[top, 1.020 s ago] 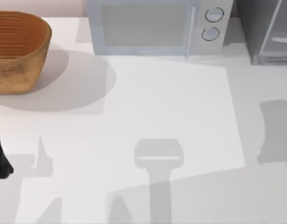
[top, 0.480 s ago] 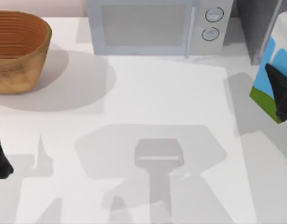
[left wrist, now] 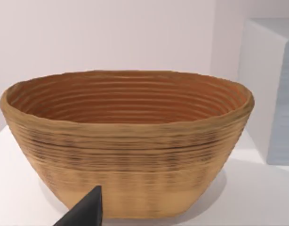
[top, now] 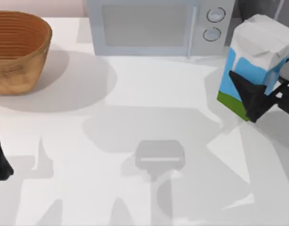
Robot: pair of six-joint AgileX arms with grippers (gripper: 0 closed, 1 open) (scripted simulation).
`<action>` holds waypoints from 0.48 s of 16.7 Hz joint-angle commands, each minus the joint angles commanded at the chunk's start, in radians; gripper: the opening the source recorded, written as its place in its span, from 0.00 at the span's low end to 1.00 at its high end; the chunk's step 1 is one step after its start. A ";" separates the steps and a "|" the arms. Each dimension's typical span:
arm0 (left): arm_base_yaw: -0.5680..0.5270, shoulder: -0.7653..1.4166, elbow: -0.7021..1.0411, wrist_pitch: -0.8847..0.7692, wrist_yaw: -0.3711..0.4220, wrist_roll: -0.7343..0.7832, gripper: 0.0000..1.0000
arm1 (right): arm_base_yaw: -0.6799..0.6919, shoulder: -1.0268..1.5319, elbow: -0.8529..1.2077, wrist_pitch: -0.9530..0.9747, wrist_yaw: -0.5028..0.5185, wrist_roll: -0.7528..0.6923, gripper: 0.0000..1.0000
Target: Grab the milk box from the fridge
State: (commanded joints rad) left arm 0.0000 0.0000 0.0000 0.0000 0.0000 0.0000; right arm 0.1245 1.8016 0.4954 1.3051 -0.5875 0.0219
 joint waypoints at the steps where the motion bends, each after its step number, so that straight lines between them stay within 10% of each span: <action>1: 0.000 0.000 0.000 0.000 0.000 0.000 1.00 | 0.003 0.031 0.011 0.026 -0.011 -0.001 0.00; 8: 0.000 0.000 0.000 0.000 0.000 0.000 1.00 | 0.000 0.067 0.020 0.055 -0.023 0.000 0.00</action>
State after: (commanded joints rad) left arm 0.0000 0.0000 0.0000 0.0000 0.0000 0.0000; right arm 0.1249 1.8682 0.5151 1.3606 -0.6110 0.0219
